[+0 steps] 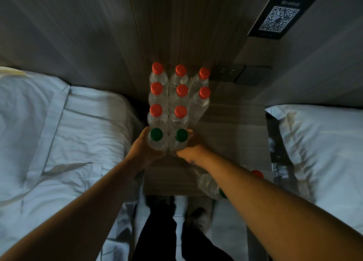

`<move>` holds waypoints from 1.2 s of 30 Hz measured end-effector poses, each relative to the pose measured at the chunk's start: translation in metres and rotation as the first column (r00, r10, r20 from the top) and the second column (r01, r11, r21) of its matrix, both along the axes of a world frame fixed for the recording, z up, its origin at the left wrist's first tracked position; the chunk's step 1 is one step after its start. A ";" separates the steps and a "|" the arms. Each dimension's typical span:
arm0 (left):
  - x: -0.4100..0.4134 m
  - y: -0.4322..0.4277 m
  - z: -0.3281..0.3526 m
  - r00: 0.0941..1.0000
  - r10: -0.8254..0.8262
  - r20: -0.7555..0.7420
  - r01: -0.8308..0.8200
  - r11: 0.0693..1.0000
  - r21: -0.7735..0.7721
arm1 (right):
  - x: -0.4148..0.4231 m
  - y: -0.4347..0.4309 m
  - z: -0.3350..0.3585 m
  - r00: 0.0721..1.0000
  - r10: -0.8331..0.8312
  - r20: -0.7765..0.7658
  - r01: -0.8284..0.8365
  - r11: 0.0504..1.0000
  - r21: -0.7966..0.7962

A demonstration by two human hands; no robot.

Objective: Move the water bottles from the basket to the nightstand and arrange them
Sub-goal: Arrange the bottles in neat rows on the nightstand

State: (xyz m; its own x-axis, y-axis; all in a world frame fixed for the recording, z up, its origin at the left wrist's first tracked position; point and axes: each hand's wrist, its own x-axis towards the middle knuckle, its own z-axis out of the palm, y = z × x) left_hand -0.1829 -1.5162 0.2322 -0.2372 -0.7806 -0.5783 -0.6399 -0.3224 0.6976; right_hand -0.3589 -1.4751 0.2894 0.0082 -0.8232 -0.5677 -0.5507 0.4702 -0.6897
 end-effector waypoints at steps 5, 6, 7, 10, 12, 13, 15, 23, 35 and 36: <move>0.039 0.000 -0.045 0.962 -0.144 0.231 0.114 0.984 0.135 | -0.029 0.007 0.029 0.995 -0.091 -0.050 0.096 0.989 0.109; 0.034 0.007 -0.019 0.954 -0.141 0.266 0.107 0.984 0.140 | -0.037 0.011 0.034 0.992 -0.086 -0.091 0.095 0.990 0.105; 0.026 0.019 0.017 0.949 -0.136 0.284 0.105 0.987 0.122 | -0.046 0.016 0.039 0.989 -0.089 -0.118 0.098 0.992 0.076; 0.006 0.046 0.066 0.954 -0.102 0.283 0.085 0.994 0.072 | -0.070 0.038 0.055 0.975 -0.202 -0.095 0.196 0.978 -0.066; -0.011 0.071 0.090 0.984 -0.006 0.175 0.012 0.999 -0.029 | -0.088 0.059 0.064 0.951 -0.306 -0.038 0.298 0.945 -0.136; -0.022 0.083 0.099 0.995 0.063 0.080 -0.054 0.992 -0.111 | -0.100 0.069 0.067 0.942 -0.328 -0.065 0.315 0.935 -0.164; -0.047 0.103 0.117 0.996 0.057 -0.071 -0.071 0.974 -0.214 | -0.124 0.093 0.068 0.936 -0.281 -0.211 0.243 0.951 -0.189; -0.121 0.154 0.114 0.917 -0.398 0.026 0.378 0.846 -0.377 | -0.164 0.152 0.048 0.957 0.031 -0.290 -0.051 0.997 -0.062; -0.126 0.153 0.098 0.966 -0.224 0.129 0.256 0.894 -0.368 | -0.156 0.142 0.020 0.968 0.015 -0.249 -0.070 0.975 -0.213; -0.127 0.151 0.096 0.975 -0.184 0.122 0.217 0.903 -0.370 | -0.154 0.138 0.021 0.975 0.018 -0.221 -0.072 0.968 -0.240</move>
State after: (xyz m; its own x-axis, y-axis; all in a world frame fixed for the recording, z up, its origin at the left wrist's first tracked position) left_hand -0.3101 -1.3653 0.3282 -0.3765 -0.8853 -0.2729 -0.7233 0.0969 0.6837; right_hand -0.5132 -1.3372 0.3106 -0.0515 -0.9387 -0.3409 -0.7157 0.2727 -0.6430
